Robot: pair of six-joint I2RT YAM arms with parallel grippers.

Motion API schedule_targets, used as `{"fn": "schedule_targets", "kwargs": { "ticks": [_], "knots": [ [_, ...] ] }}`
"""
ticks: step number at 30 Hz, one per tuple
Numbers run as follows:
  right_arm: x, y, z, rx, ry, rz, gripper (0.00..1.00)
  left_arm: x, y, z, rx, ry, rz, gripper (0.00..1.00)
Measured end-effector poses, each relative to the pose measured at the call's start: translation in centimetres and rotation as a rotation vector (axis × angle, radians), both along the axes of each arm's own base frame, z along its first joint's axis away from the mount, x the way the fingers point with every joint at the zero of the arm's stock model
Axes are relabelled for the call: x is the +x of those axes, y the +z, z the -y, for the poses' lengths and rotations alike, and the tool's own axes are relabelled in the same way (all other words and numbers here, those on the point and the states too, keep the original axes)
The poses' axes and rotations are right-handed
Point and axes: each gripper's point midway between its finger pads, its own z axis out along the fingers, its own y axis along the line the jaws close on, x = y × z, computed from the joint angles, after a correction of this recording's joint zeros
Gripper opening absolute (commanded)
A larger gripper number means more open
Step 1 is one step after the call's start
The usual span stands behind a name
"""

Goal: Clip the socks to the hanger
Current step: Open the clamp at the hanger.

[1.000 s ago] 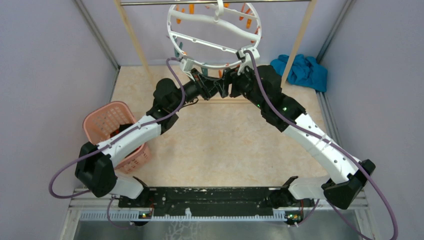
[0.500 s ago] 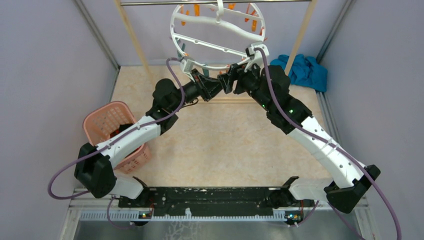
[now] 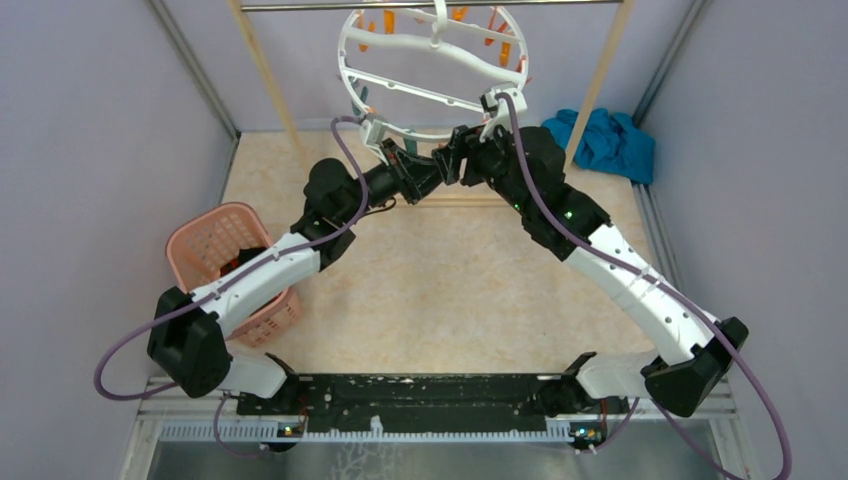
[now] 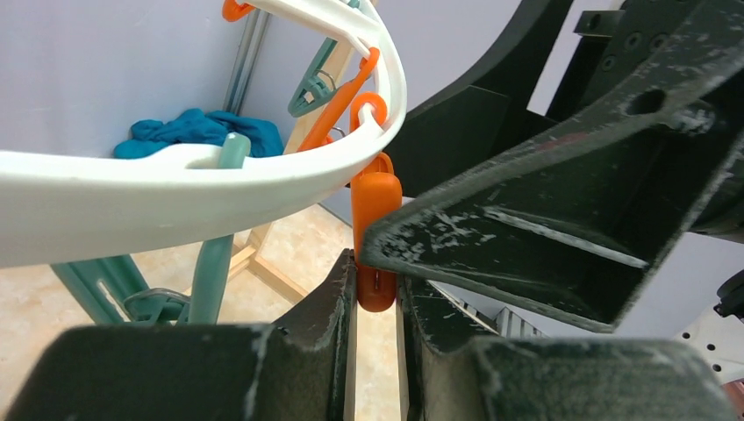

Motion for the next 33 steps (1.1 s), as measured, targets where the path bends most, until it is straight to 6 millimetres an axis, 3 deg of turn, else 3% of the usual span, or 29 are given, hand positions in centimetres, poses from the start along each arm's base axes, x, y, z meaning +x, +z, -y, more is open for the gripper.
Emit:
{"fn": "schedule_targets", "kwargs": {
  "ticks": [6, 26, 33],
  "knots": [
    [0.81, -0.22, -0.02, 0.002, -0.012, -0.001, 0.58, -0.09, 0.13, 0.01, -0.005, -0.004, 0.007, 0.0],
    [0.81, 0.12, 0.11, 0.006, -0.01, -0.001, 0.5, 0.06, 0.0, -0.04, 0.003, 0.005, 0.021, 0.0],
    [0.72, 0.04, 0.03, 0.008, -0.005, -0.007, 0.35, 0.3, -0.41, 0.14, 0.008, 0.006, 0.018, 0.0]
  ]
}}
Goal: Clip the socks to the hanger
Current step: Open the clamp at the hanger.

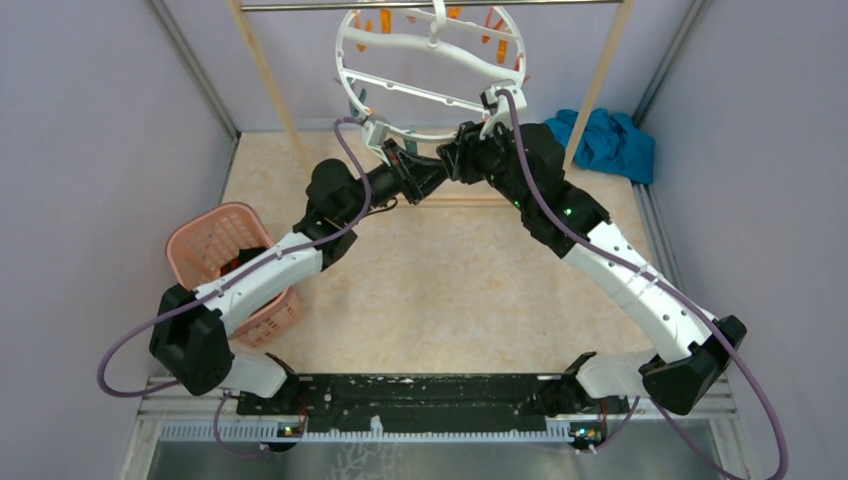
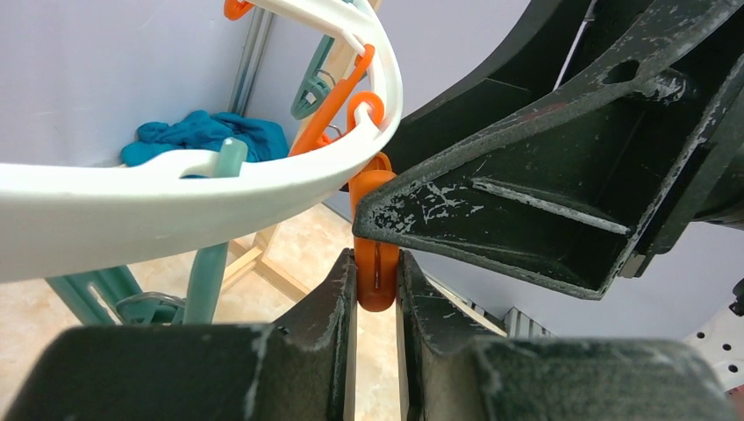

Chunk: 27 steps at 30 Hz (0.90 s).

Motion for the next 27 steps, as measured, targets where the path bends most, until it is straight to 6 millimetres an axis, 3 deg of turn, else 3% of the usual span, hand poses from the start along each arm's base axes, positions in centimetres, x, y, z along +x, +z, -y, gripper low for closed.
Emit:
{"fn": "schedule_targets", "kwargs": {
  "ticks": [7, 14, 16, 19, 22, 27],
  "knots": [
    [0.0, -0.1, 0.0, -0.003, 0.003, -0.001, 0.0, 0.1, -0.4, 0.1, 0.005, 0.0, -0.006, 0.0],
    [0.2, -0.4, 0.1, -0.012, -0.008, -0.008, 0.0, 0.2, -0.7, 0.0, 0.016, 0.004, -0.005, 0.0],
    [0.2, -0.5, 0.1, -0.014, -0.009, -0.01, 0.0, 0.2, -0.8, 0.0, 0.021, 0.007, -0.006, 0.18],
    [0.2, -0.6, 0.1, -0.018, -0.011, -0.014, 0.0, 0.2, -1.0, 0.0, 0.029, 0.009, -0.006, 0.57],
    [0.5, -0.2, 0.4, -0.011, -0.027, -0.005, 0.0, 0.1, -1.9, -0.1, 0.067, 0.01, -0.032, 0.66],
    [0.6, 0.1, 0.6, -0.006, -0.035, 0.001, 0.0, -1.0, -1.7, -1.5, 0.113, 0.032, -0.061, 0.69]
  ]
}}
